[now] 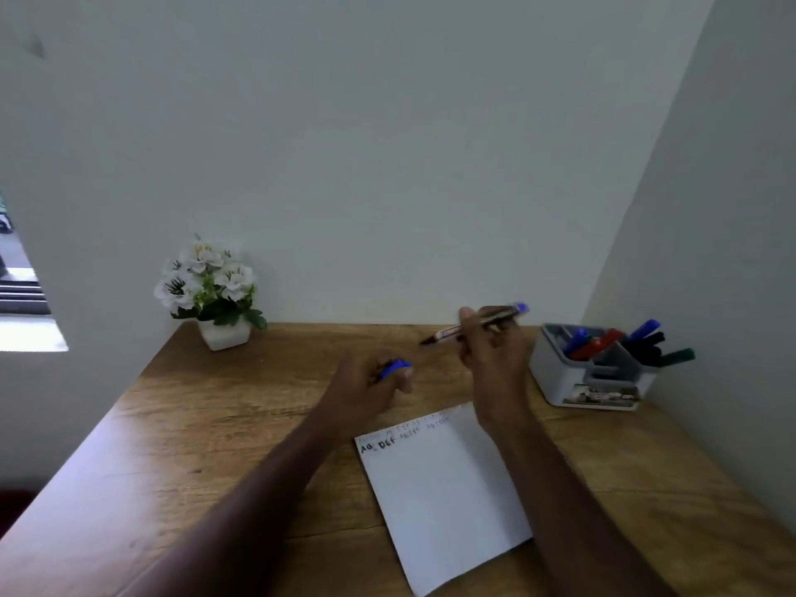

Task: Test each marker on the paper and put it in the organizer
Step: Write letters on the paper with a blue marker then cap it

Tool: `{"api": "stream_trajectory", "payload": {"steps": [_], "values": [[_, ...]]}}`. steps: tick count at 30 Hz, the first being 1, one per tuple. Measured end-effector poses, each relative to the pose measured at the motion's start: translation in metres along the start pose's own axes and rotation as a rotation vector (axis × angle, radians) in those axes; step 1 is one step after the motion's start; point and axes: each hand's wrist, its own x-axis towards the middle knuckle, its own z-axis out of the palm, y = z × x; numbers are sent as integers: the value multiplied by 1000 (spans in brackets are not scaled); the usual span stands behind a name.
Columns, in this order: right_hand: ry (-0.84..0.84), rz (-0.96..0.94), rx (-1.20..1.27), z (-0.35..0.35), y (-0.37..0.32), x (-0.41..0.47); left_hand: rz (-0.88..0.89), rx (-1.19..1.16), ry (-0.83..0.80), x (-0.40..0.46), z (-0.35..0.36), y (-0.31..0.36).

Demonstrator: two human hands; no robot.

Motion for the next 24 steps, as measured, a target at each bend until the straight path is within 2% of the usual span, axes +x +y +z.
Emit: {"api": "stream_trajectory", "payload": {"steps": [2, 4, 8, 10, 15, 24], "values": [[-8, -47, 34, -18, -1, 4, 38, 113, -30, -1, -2, -4], [-95, -66, -106, -42, 4, 2, 136, 167, -107, -2, 1, -7], [-212, 81, -222, -80, 12, -16, 199, 401, -279, 1, 16, -20], [-244, 91, -256, -85, 16, -23, 190, 494, -338, 2, 19, -27], [-386, -29, -574, -76, 25, -21, 124, 452, -320, 4, 17, -34], [-340, 95, -530, -63, 36, -19, 103, 437, -324, 6, 18, -37]]}}
